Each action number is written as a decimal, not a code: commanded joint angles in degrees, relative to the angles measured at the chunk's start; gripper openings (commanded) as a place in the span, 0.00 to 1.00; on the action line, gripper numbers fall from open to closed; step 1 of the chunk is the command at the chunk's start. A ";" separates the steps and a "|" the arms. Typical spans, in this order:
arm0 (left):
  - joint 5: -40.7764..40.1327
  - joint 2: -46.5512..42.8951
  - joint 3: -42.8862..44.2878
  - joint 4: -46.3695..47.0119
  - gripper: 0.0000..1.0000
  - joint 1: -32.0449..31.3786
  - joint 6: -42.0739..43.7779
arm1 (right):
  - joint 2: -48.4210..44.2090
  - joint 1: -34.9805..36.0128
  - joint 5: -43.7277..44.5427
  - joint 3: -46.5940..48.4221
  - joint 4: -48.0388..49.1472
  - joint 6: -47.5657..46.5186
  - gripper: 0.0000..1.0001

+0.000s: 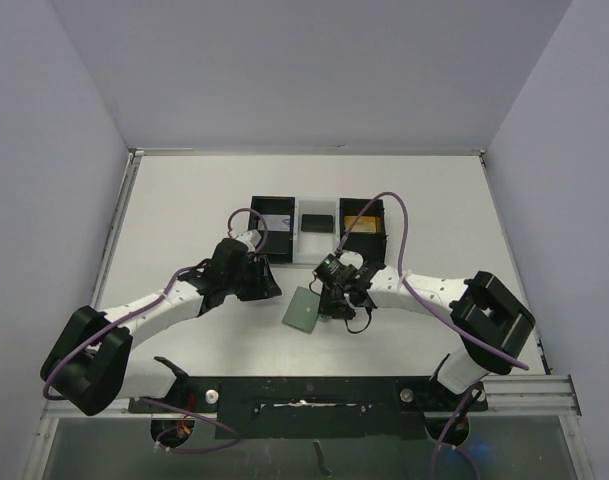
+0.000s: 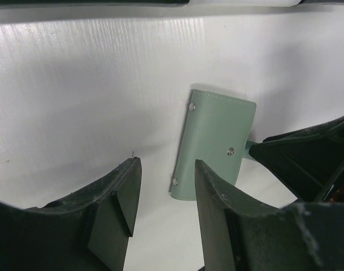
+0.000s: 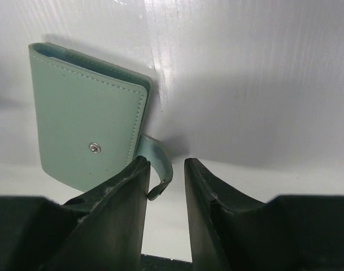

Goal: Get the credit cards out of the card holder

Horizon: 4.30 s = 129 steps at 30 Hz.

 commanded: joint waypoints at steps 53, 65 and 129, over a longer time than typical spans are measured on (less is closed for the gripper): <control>-0.04 -10.07 -6.33 12.53 0.54 0.10 -8.84 | -14.56 -12.73 -36.95 -7.80 31.01 -17.45 0.01; 8.52 -0.73 -5.16 18.11 0.48 -1.79 -8.79 | -13.39 -22.04 -33.33 -21.42 31.50 -15.36 0.04; 26.30 25.03 9.35 18.44 0.32 -10.25 -5.46 | -27.93 -21.51 -12.14 -18.19 14.34 -8.75 0.51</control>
